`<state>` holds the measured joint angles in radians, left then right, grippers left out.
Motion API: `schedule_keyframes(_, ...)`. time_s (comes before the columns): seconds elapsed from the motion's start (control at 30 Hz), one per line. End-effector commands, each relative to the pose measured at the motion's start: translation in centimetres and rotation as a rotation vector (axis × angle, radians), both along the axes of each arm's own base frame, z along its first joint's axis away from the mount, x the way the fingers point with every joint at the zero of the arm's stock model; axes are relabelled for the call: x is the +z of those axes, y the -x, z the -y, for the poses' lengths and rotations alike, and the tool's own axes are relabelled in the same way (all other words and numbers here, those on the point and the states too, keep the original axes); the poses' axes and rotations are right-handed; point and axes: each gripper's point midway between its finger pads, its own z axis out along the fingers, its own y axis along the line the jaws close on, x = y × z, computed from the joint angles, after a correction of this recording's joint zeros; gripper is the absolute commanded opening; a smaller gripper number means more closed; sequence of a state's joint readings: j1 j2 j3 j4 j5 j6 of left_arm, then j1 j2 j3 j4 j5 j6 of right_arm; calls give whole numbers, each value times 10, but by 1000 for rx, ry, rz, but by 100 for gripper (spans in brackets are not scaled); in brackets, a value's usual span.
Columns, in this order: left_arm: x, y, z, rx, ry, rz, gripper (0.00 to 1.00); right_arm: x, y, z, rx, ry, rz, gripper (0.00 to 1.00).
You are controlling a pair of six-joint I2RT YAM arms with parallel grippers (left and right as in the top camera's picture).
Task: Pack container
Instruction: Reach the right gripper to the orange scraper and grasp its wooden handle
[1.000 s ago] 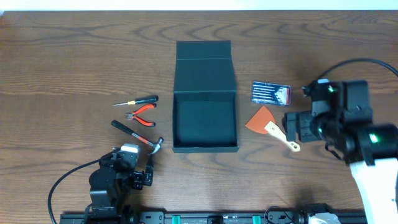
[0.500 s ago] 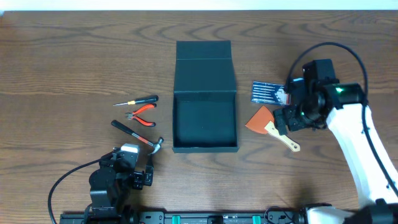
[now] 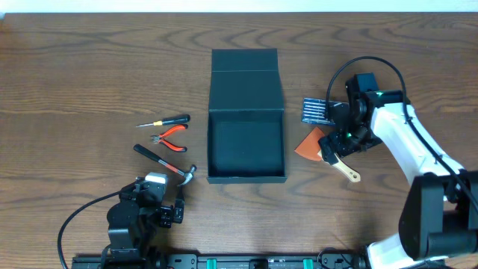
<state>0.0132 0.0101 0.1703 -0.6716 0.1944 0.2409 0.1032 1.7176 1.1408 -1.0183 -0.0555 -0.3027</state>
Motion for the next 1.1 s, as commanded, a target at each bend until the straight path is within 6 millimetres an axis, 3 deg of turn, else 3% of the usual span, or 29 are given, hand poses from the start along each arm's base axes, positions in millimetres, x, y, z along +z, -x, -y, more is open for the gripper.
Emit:
schedule_keyframes(0.0, -2, -1, -3, 6, -15, 3, 98, -14, 5, 2, 12, 5, -33, 99)
schedule_keyframes(0.67, -2, -1, -3, 6, -15, 3, 98, -66, 37, 4, -82, 15, -73, 96)
schedule_keyframes(0.8, -2, -1, -3, 6, -15, 3, 99, -68, 41, 4, -97, 17, -81, 78)
schedule_keyframes(0.97, -2, -1, -3, 6, -15, 3, 99, -68, 41, 2, -129, 12, -84, 38)
schedule_keyframes(1.07, -2, -1, -3, 6, -15, 3, 98, -68, 42, 0, -157, 1, -90, 32)
